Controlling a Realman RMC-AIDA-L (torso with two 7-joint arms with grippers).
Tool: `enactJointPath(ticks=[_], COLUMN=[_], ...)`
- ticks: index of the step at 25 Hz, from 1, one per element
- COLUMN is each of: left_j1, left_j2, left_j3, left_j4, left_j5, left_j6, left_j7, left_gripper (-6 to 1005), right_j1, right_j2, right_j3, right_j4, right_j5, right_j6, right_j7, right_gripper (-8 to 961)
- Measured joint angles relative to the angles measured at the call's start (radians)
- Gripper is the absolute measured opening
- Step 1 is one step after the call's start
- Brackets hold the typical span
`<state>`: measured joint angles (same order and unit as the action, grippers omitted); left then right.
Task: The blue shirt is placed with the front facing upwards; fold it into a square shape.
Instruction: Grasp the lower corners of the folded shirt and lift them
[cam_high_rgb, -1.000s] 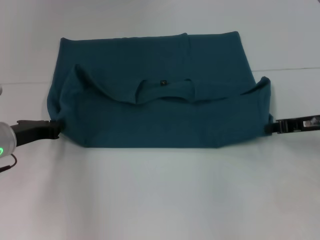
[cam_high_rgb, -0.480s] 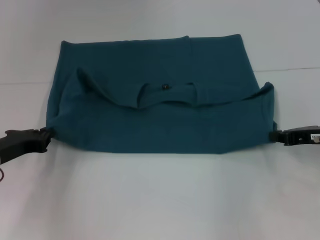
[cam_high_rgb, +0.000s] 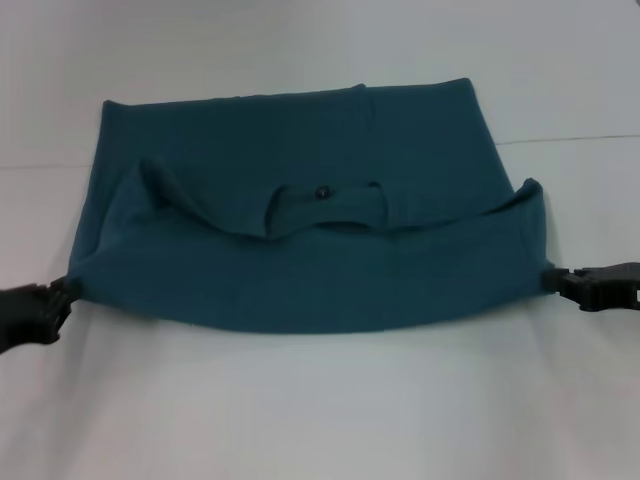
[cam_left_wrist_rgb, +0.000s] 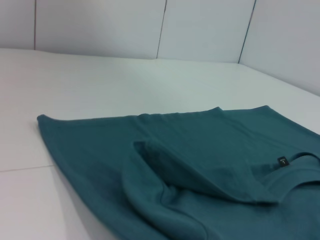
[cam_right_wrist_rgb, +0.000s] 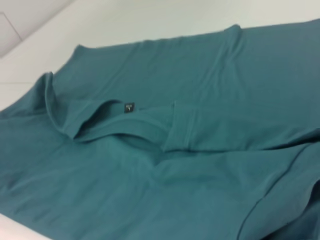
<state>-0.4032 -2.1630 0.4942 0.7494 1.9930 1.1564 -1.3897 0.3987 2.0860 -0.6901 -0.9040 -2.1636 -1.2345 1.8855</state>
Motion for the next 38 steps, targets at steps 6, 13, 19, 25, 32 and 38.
enactJointPath(ticks=[6, 13, 19, 25, 32, 38], left_j1=[0.041, 0.092, 0.138, 0.195, 0.258, 0.321], left_j2=[-0.001, -0.002, -0.006, -0.006, -0.011, -0.012], left_j3=[-0.106, -0.143, -0.19, -0.265, -0.293, -0.33], left_j4=[-0.04, -0.098, -0.126, -0.126, -0.132, -0.139], left_j5=[-0.002, -0.002, 0.0, 0.01, 0.024, 0.043], left_j6=[0.1, 0.15, 0.234, 0.359, 0.439, 0.561], left_j7=[0.135, 0.263, 0.359, 0.434, 0.5, 0.583], left_gripper=[55, 55, 54, 54, 54, 54], right_j1=[-0.078, -0.152, -0.197, -0.235, -0.273, -0.297], right_j2=[0.001, 0.005, 0.007, 0.006, 0.006, 0.0], right_j3=[0.003, 0.037, 0.093, 0.185, 0.242, 0.252], right_j4=[-0.002, 0.005, 0.027, 0.078, 0.112, 0.17], right_j5=[0.118, 0.147, 0.149, 0.149, 0.144, 0.132], right_j6=[-0.074, -0.144, -0.205, -0.313, -0.401, -0.432], right_j7=[-0.126, -0.231, -0.336, -0.487, -0.592, -0.675], right_gripper=[26, 26, 27, 27, 27, 27])
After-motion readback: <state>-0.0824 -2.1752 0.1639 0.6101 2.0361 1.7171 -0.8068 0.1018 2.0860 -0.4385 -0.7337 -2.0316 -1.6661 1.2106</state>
